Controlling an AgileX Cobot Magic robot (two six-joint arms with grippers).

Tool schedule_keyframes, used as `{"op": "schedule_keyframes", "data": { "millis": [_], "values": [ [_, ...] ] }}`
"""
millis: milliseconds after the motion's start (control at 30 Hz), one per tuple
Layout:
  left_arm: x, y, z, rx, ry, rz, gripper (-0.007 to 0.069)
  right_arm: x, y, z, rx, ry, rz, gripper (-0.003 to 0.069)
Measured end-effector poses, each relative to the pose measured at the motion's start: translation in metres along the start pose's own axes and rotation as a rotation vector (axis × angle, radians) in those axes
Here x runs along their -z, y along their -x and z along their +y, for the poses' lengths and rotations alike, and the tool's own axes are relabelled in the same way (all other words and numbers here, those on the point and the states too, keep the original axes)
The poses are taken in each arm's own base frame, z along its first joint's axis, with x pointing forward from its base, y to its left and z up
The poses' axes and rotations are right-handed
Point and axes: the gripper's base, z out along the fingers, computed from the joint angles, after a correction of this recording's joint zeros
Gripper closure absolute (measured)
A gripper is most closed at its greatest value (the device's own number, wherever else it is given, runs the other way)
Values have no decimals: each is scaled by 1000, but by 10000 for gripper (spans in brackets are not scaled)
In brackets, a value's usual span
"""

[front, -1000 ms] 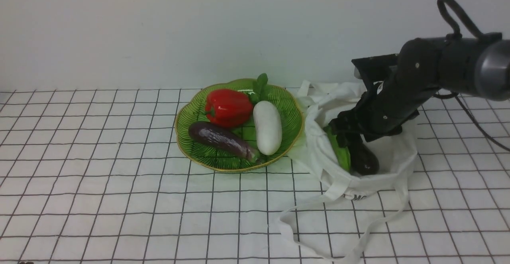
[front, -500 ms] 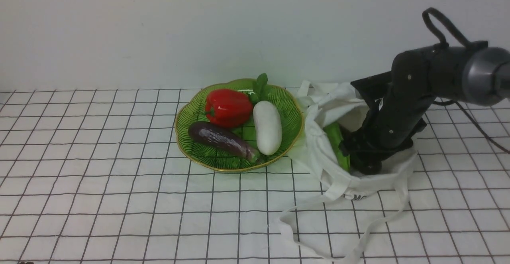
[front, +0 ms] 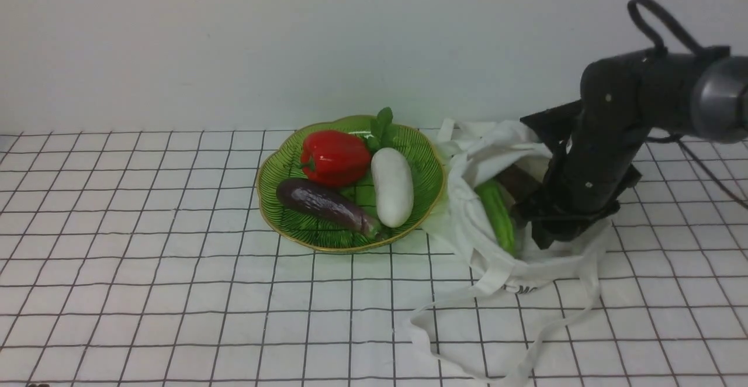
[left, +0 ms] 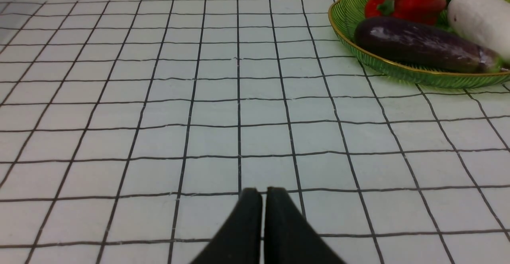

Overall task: Take vegetables from bag on white checkered tablecloth place on plate.
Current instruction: 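Take the eggplant out of the bag and place it on the plate with the right gripper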

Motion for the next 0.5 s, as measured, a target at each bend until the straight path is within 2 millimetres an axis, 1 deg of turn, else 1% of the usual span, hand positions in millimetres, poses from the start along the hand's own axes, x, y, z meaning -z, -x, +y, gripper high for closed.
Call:
{"op": "schedule_keyframes", "data": {
  "millis": [33,67,100,233,267,300,367,400,433,500],
  "values": [
    [0,0,0,0,0,0,632,12,-5,0,-5,-4,20,321],
    [0,0,0,0,0,0,632,14,-6,-1,-10,-6,23,321],
    [0,0,0,0,0,0,632,22,-10,-1,-17,-8,29,321],
    [0,0,0,0,0,0,632,61,-23,2,-87,19,-36,321],
    [0,0,0,0,0,0,632,74,-28,7,-113,66,-66,321],
    [0,0,0,0,0,0,632,82,-30,10,-130,107,-86,321],
    [0,0,0,0,0,0,632,93,-32,20,-132,182,-116,321],
    [0,0,0,0,0,0,632,93,-32,22,-129,191,-117,321],
    [0,0,0,0,0,0,632,99,-32,34,-98,272,-136,321],
    [0,0,0,0,0,0,632,101,-26,57,-29,368,-187,321]
  ]
}}
